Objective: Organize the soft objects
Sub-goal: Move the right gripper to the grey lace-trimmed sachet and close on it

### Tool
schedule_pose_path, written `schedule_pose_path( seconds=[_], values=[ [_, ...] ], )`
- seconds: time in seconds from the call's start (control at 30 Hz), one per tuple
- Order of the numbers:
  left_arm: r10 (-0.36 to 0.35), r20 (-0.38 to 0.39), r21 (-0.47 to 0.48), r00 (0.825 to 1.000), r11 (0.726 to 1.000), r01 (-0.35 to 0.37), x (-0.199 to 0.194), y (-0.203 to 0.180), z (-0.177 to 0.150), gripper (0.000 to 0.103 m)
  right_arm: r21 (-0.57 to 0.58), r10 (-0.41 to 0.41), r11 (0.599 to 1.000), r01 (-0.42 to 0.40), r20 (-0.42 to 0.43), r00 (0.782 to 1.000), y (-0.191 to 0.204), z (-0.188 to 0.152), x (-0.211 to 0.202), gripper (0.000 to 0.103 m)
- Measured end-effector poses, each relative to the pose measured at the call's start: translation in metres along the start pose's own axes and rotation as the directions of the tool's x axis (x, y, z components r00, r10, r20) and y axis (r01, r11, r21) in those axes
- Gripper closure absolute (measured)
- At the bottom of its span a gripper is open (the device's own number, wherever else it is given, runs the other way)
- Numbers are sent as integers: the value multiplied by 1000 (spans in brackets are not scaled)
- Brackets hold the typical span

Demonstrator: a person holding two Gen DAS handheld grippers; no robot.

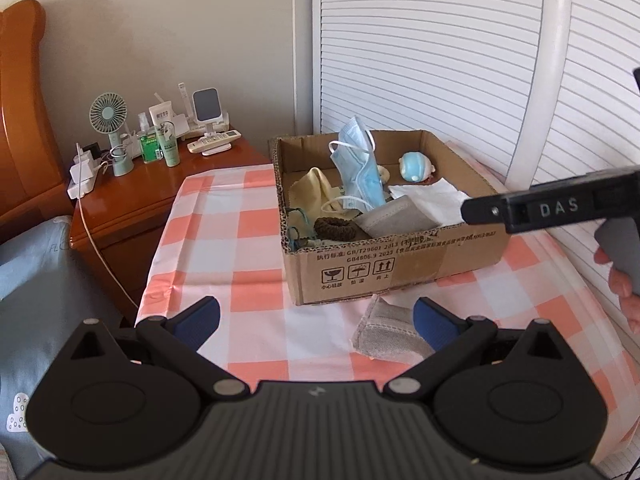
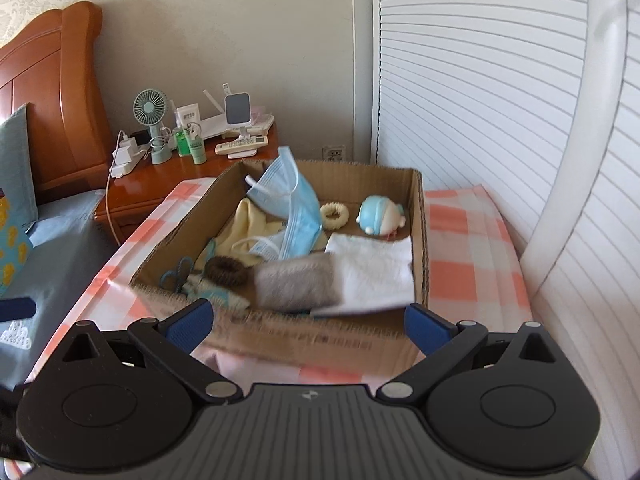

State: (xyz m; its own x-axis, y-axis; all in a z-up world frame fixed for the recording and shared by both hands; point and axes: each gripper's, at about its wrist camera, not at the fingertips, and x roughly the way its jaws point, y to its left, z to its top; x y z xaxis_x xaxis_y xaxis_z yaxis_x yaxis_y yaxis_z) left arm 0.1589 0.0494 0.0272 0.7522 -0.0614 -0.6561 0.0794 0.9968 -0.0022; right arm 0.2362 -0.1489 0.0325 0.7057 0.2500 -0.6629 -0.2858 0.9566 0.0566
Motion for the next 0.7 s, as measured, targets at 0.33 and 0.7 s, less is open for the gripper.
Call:
schedule_pose_path(
  seconds=[0.33, 0.7],
  values=[
    [39, -9, -51, 999, 998, -39, 0, 24, -27, 1, -103, 106, 989, -106, -4, 994, 38, -53, 4, 0],
    [11, -66, -108, 998, 994, -18, 22, 48, -45, 1, -244, 153, 954, -175, -109, 982, 70, -78, 49, 10]
  ],
)
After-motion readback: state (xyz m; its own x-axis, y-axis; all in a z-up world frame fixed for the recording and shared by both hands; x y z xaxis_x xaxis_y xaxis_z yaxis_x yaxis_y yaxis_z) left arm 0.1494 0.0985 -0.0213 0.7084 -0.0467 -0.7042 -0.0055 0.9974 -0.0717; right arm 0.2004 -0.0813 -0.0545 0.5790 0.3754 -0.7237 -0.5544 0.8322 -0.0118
